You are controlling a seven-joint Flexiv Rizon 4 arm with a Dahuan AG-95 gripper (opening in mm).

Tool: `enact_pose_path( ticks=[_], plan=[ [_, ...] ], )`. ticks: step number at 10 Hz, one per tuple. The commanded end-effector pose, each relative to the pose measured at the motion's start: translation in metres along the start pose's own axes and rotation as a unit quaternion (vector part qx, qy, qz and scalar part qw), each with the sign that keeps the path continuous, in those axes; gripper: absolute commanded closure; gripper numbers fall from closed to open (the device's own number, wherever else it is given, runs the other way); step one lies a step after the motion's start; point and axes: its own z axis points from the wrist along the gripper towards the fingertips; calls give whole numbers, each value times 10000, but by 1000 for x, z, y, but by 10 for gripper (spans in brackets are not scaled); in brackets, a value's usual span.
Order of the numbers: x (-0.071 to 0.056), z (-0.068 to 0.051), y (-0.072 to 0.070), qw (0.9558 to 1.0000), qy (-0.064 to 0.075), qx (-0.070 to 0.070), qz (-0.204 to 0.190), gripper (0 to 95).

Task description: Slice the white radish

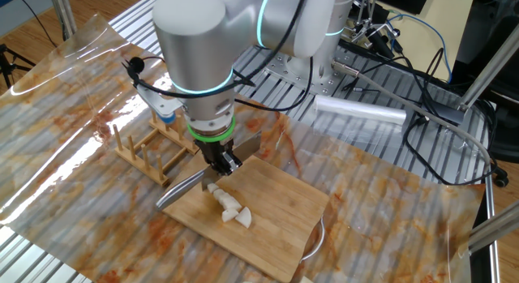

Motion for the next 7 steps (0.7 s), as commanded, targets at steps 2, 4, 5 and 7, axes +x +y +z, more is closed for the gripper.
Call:
enact_pose_path(
  ticks=[2, 4, 5, 7],
  plan=[
    [1, 2, 2, 9999, -8, -103, 136, 950],
    [4, -2, 7, 9996, 0, -145, 241, 950],
    [4, -3, 8, 9994, 27, -218, 263, 950],
    [7, -5, 11, 9996, 14, -169, 243, 950]
  ],
)
